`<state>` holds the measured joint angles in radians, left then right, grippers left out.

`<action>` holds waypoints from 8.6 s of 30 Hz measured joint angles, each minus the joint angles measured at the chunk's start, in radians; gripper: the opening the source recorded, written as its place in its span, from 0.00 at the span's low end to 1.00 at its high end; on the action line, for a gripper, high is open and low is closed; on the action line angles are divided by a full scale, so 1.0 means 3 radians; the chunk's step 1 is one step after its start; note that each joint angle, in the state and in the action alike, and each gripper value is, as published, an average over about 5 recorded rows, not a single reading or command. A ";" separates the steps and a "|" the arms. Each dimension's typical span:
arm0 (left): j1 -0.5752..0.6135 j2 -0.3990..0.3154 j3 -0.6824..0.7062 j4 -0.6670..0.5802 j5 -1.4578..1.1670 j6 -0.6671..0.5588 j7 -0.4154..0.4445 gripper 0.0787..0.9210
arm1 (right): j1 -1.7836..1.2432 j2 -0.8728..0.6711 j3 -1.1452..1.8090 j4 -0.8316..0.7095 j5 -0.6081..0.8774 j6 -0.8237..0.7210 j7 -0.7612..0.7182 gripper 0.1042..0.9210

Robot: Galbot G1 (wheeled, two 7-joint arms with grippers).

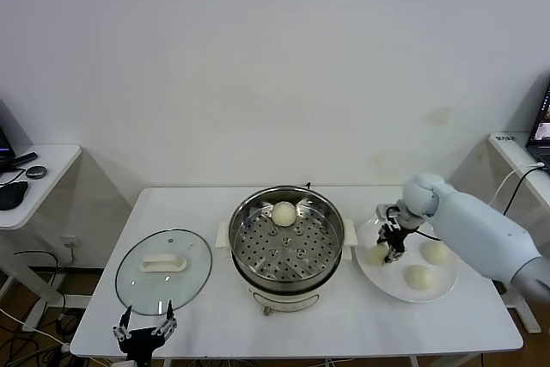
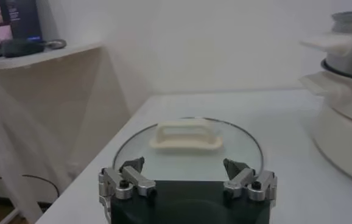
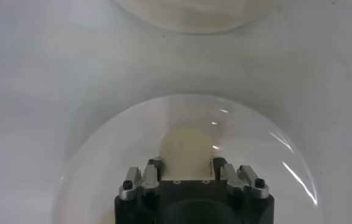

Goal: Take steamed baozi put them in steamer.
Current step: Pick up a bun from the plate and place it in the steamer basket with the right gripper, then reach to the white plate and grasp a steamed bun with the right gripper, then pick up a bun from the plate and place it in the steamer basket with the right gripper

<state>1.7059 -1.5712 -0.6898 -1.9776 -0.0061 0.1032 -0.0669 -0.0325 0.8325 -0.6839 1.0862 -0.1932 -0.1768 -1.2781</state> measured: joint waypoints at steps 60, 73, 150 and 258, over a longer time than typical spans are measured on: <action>-0.0027 0.0006 0.0153 -0.0384 -0.0135 0.0094 -0.0009 0.88 | 0.1621 0.1689 -0.1794 0.0556 0.1965 -0.1793 0.0777 0.49; -0.0089 -0.0025 0.0198 -0.0361 -0.0132 0.0106 0.0030 0.88 | 0.1567 0.1737 -0.1814 0.0551 0.1946 -0.1821 0.0858 0.78; 0.0061 -0.0086 0.0064 -0.0183 0.0033 0.0155 0.0040 0.88 | -0.0354 -0.0720 0.0080 0.0695 -0.0273 -0.0191 -0.0005 0.88; -0.0067 -0.0098 0.0172 -0.0123 0.0041 0.0010 -0.0147 0.88 | 0.1951 0.0662 -0.1810 0.1688 0.0877 0.0591 0.0431 0.52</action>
<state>1.6859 -1.6006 -0.6383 -2.0144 0.0063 0.1062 -0.1111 0.5528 1.0312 -1.2268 1.5927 0.0699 0.0004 -1.1489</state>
